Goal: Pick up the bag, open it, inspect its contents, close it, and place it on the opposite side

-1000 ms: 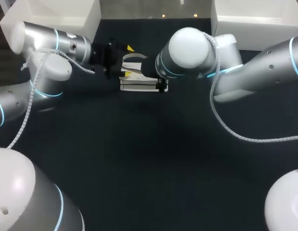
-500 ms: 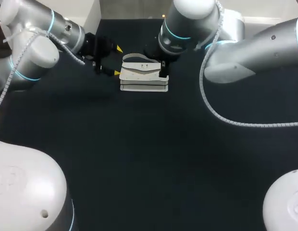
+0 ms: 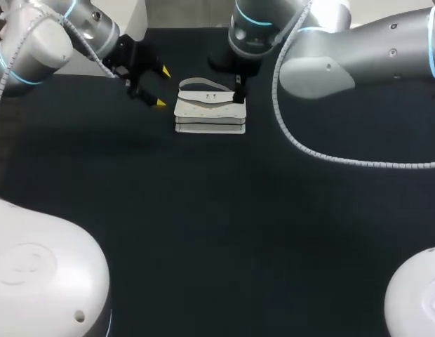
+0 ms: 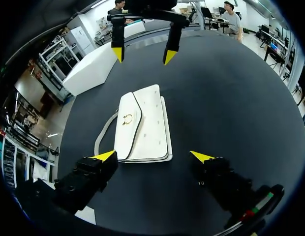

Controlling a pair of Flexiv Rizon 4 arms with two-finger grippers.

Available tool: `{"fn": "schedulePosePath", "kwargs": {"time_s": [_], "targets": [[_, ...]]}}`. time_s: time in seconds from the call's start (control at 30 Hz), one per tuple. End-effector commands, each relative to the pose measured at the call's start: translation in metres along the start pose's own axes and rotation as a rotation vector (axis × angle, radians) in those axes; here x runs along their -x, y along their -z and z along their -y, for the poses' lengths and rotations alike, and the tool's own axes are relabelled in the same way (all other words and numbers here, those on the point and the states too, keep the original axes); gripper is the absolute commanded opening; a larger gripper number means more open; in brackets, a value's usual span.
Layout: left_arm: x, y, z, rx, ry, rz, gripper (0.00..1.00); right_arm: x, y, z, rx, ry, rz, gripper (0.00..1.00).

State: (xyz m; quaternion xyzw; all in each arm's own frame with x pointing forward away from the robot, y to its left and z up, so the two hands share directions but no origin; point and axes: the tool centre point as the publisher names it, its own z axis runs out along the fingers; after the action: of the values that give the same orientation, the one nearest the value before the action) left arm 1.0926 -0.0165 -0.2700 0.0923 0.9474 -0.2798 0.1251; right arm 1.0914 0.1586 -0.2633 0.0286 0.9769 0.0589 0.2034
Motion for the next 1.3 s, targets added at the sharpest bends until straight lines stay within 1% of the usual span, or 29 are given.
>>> {"fn": "schedulePosePath", "kwargs": {"time_s": [0.03, 0.13, 0.2, 0.27, 1.07, 1.1, 1.13, 1.23, 1.3], "targets": [[0.006, -0.004, 0.001, 0.014, 0.020, -0.101, 1.00, 0.008, -0.004, -0.001, 0.007, -0.002, -0.115, 1.00], [0.006, -0.007, 0.000, 0.008, 0.047, -0.125, 1.00, 0.010, -0.005, 0.002, 0.004, -0.009, -0.132, 1.00], [0.006, -0.008, -0.001, -0.009, 0.069, -0.146, 1.00, 0.011, -0.005, 0.006, 0.041, -0.031, -0.156, 1.00], [0.006, -0.008, -0.002, -0.006, 0.077, -0.151, 1.00, 0.013, -0.006, 0.010, 0.068, -0.040, -0.180, 1.00], [0.006, -0.008, -0.002, -0.006, 0.077, -0.151, 1.00, 0.013, -0.006, 0.010, 0.068, -0.040, -0.180, 1.00], [0.007, -0.009, -0.003, -0.003, 0.102, -0.156, 1.00, 0.013, -0.006, 0.010, 0.068, -0.040, -0.180, 1.00], [0.010, -0.011, -0.004, 0.001, 0.134, -0.159, 1.00, 0.017, -0.007, 0.012, 0.076, -0.068, -0.204, 1.00], [0.015, -0.012, -0.007, 0.012, 0.257, -0.154, 1.00, 0.028, -0.010, 0.014, 0.038, -0.218, -0.257, 1.00], [0.018, -0.012, -0.007, 0.025, 0.352, -0.136, 1.00, 0.037, -0.014, 0.012, -0.028, -0.353, -0.284, 1.00]]}}
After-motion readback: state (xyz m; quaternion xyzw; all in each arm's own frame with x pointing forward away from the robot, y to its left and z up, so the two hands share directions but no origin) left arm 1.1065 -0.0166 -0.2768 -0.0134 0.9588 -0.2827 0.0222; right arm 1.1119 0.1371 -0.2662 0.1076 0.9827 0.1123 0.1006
